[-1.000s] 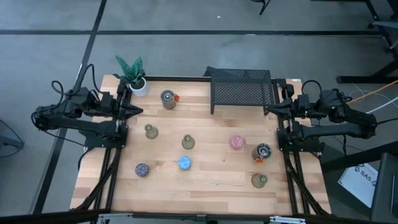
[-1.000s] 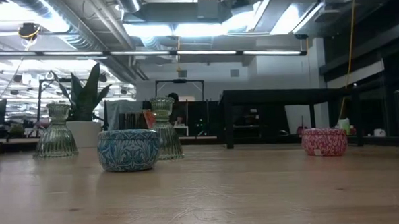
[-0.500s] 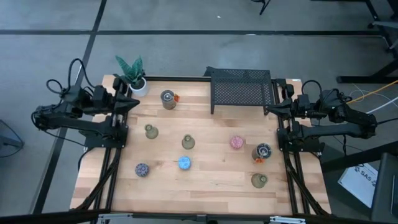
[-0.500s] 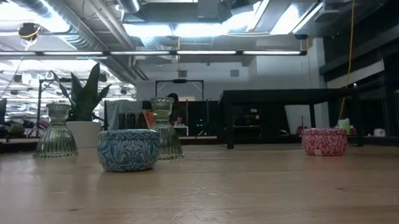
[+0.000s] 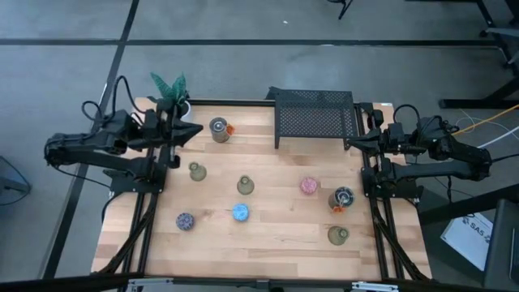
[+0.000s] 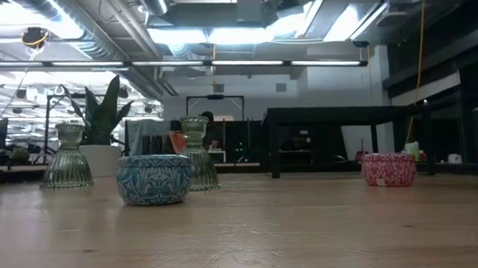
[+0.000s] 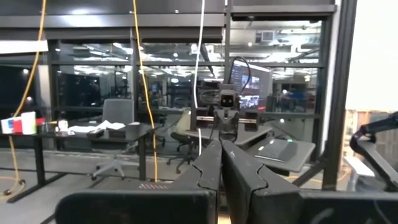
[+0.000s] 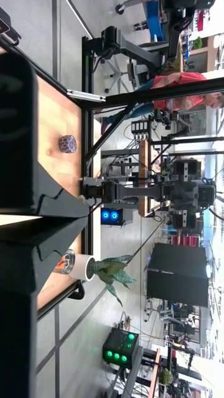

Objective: Pick & Place candle stick holders
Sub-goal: Put the top silver scented candle on the shelf

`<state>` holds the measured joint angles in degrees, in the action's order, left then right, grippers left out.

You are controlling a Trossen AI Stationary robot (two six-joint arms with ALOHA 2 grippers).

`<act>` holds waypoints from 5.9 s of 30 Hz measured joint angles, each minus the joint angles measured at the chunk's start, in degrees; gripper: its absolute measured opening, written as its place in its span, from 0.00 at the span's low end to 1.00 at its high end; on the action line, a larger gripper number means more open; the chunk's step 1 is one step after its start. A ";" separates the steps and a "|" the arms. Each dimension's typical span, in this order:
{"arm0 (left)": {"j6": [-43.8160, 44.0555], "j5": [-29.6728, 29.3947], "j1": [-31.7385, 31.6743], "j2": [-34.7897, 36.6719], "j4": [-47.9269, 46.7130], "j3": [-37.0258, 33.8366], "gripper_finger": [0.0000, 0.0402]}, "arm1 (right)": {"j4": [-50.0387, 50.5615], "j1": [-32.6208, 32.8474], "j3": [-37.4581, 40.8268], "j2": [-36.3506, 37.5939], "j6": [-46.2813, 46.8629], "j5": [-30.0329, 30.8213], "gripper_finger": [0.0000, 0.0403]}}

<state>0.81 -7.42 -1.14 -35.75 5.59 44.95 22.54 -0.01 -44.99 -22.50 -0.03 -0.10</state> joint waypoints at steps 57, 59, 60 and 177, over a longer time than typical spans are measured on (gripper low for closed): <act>7.46 1.53 -25.76 -29.57 -33.89 17.57 0.72 | -0.02 0.00 0.00 0.00 0.00 0.00 0.02; 7.57 1.55 -26.10 -30.43 -34.71 17.57 0.75 | -0.02 -0.01 0.00 0.02 0.00 0.02 0.02; 7.84 1.58 -26.22 -30.84 -35.16 17.57 0.76 | -0.01 -0.01 0.00 0.01 0.00 0.01 0.02; 25.03 -4.93 -27.68 -38.23 -37.84 -2.50 0.90 | -0.01 -0.01 0.00 0.01 0.00 0.02 0.02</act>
<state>25.83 -12.35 -28.82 -73.98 -32.25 42.45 22.53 -0.02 -44.99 -22.49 -0.03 -0.08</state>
